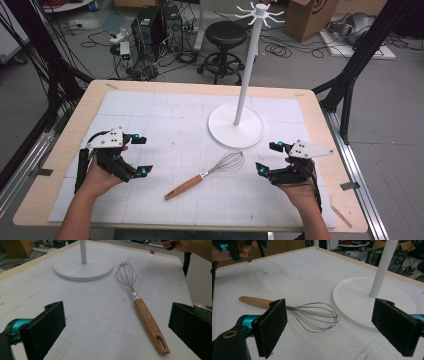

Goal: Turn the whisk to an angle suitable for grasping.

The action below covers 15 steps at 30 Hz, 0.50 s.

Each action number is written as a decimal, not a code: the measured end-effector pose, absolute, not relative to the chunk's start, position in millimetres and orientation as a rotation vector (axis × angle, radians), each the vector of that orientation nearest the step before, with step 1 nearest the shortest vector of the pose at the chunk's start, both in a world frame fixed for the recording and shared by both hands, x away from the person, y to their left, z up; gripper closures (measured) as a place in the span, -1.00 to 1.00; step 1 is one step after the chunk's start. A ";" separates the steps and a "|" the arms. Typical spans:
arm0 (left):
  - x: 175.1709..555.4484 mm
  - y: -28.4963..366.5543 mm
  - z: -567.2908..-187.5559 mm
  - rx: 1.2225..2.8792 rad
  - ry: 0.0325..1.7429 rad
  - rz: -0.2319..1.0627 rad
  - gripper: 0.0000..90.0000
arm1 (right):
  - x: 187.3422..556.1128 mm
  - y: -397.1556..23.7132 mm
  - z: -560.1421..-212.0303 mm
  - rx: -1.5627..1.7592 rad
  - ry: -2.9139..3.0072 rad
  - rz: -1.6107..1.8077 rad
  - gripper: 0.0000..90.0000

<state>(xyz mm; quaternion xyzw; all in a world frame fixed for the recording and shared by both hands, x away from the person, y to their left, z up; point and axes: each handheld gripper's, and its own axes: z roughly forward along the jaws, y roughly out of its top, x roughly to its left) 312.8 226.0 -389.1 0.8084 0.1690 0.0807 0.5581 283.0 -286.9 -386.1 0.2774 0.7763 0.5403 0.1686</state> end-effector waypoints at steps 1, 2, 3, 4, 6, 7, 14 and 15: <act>312.9 225.6 -389.3 1.904 0.403 0.185 -0.96 | 283.0 -286.9 -386.2 0.792 2.207 1.536 -0.73; 312.9 225.6 -389.3 1.904 0.403 0.185 -0.96 | 282.7 -287.1 -386.1 0.790 2.210 1.535 -0.73; 313.5 223.7 -389.7 1.906 0.401 0.183 -0.96 | 282.5 -287.4 -386.0 0.788 2.204 1.529 -0.73; 313.5 223.7 -389.7 1.906 0.401 0.183 -0.96 | 282.5 -287.4 -386.0 0.788 2.204 1.529 -0.73; 313.9 218.0 -390.0 1.918 0.385 0.178 -0.96 | 280.6 -288.8 -385.0 0.786 2.198 1.526 -0.73; 313.9 215.5 -390.4 1.922 0.382 0.171 -0.96 | 279.6 -289.2 -384.8 0.791 2.201 1.524 -0.73; 311.1 194.3 -396.1 2.009 0.356 0.156 -0.96 | 279.3 -292.8 -385.2 0.806 2.182 1.525 -0.73; 310.9 191.9 -396.9 2.013 0.352 0.150 -0.96 | 279.3 -292.6 -385.2 0.807 2.186 1.521 -0.73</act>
